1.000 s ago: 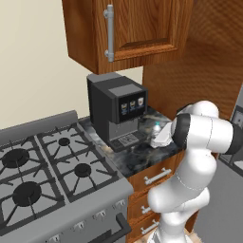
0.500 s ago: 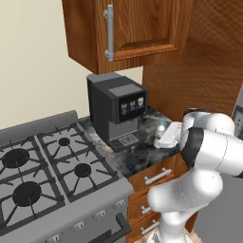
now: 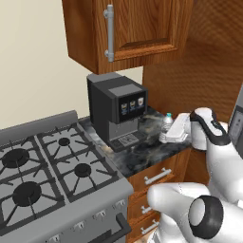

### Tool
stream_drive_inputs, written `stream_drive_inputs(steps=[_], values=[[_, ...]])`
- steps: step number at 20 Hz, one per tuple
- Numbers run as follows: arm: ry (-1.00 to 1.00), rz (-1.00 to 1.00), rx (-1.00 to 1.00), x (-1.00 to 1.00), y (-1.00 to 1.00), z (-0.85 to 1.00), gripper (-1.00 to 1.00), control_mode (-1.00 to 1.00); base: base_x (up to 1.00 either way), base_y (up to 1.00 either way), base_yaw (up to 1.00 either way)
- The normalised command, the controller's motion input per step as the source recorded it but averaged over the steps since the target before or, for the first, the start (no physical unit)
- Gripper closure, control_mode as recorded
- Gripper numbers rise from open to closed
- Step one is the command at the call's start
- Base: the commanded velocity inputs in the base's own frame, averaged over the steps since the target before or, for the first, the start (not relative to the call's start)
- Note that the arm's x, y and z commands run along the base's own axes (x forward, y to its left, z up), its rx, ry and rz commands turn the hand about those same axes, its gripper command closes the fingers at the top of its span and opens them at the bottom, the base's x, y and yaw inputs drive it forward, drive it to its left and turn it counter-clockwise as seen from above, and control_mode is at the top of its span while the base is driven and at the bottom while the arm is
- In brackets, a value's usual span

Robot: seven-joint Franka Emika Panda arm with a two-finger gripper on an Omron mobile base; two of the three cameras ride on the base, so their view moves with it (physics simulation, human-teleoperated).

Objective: Take the bottled waters from the counter and place them in the freezer to freeze. Close the freezer door after placing the bottles.

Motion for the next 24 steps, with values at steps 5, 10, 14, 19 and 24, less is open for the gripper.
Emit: stream_drive_inputs(steps=[5, 10, 14, 19, 24], values=[[0.05, 0.00, 0.01, -0.91, 0.00, 0.98, 1.00, -1.00, 0.00, 0.00, 0.00], [0.00, 0.00, 0.00, -0.98, 0.00, 0.89, 1.00, -1.00, 0.00, 0.00, 0.00], [-0.03, 0.00, 0.00, -0.99, 0.00, 0.45, 1.00, -1.00, 0.00, 0.00, 0.00], [-0.01, 0.00, -0.01, -0.69, 0.00, 0.10, 1.00, -1.00, 0.00, 0.00, 0.00], [-0.04, 0.01, -0.10, -0.05, 0.00, -0.02, 1.00, -1.00, 0.00, 0.00, 0.00]])
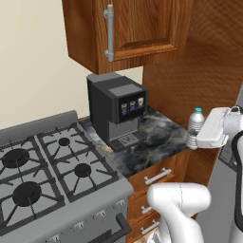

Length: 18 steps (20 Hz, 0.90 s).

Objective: Take the bottled waters from the counter and place them in the freezer to freeze. Close the freezer door after placing the bottles.

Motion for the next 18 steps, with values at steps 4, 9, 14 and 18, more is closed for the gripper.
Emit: stream_drive_inputs(steps=[4, 9, 14, 18], values=[[-0.10, 0.00, 0.00, 0.00, 0.00, -0.23, 1.00, -1.00, 0.00, 0.00, 0.00], [-0.04, 0.00, 0.00, 0.00, 0.00, -0.08, 1.00, -1.00, 0.00, 0.00, 0.00], [0.00, 0.00, 0.00, 0.00, 0.00, 0.00, 1.00, -1.00, 0.00, 0.00, 0.00], [0.00, 0.00, 0.00, 0.00, 0.00, 0.00, 1.00, -1.00, 0.00, 0.00, 0.00]])
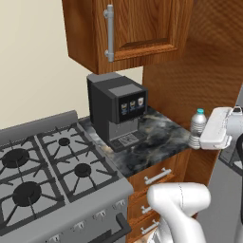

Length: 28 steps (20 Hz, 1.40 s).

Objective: Take the bottled waters from the counter and place them in the freezer to freeze. Close the freezer door after placing the bottles.

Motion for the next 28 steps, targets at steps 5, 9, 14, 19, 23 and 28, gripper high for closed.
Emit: stream_drive_inputs(steps=[5, 9, 14, 19, 23, 28], values=[[0.00, 0.00, 0.00, -0.12, 0.00, 0.00, 1.00, 1.00, -0.09, 0.00, -0.01], [0.00, 0.00, 0.00, 0.00, 0.00, 0.00, 1.00, 1.00, -0.70, 0.00, -0.06], [0.00, 0.00, 0.00, 0.00, 0.00, 0.00, 1.00, 1.00, -0.82, -0.03, -0.13], [0.00, 0.00, 0.00, 0.00, 0.00, 0.00, 1.00, 1.00, -0.67, -0.12, -0.24], [0.00, 0.00, 0.00, 0.00, 0.00, 0.00, 1.00, 1.00, -0.48, -0.38, -0.36], [0.00, 0.00, 0.00, 0.00, 0.00, 0.00, 1.00, 1.00, -0.56, -0.56, -0.35]])
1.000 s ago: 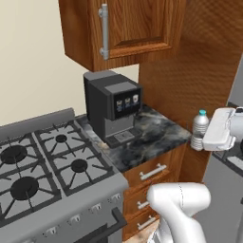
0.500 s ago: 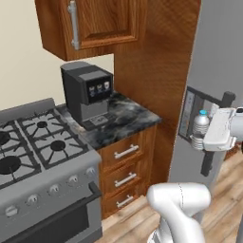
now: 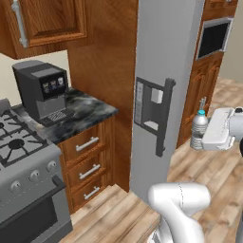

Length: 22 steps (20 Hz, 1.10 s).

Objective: Take the bottled waters from the counter and place them in the freezer to freeze. Close the freezer door after placing the bottles.

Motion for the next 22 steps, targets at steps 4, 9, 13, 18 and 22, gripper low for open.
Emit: stream_drive_inputs(steps=[4, 9, 13, 18, 22], values=[[0.00, 0.00, 0.00, 0.00, 0.00, 0.00, 1.00, 1.00, -0.13, -0.62, -0.20], [0.00, 0.00, 0.00, 0.00, 0.00, 0.00, 1.00, 1.00, 0.10, -0.75, 0.02], [0.00, 0.00, 0.00, 0.00, 0.00, 0.00, 1.00, 1.00, 0.25, -0.83, 0.12], [0.00, 0.00, 0.00, 0.00, 0.00, 0.00, 1.00, 1.00, 0.50, -0.98, 0.16], [0.00, 0.00, 0.00, 0.00, 0.00, 0.00, 1.00, 1.00, 0.49, -1.00, 0.31]])
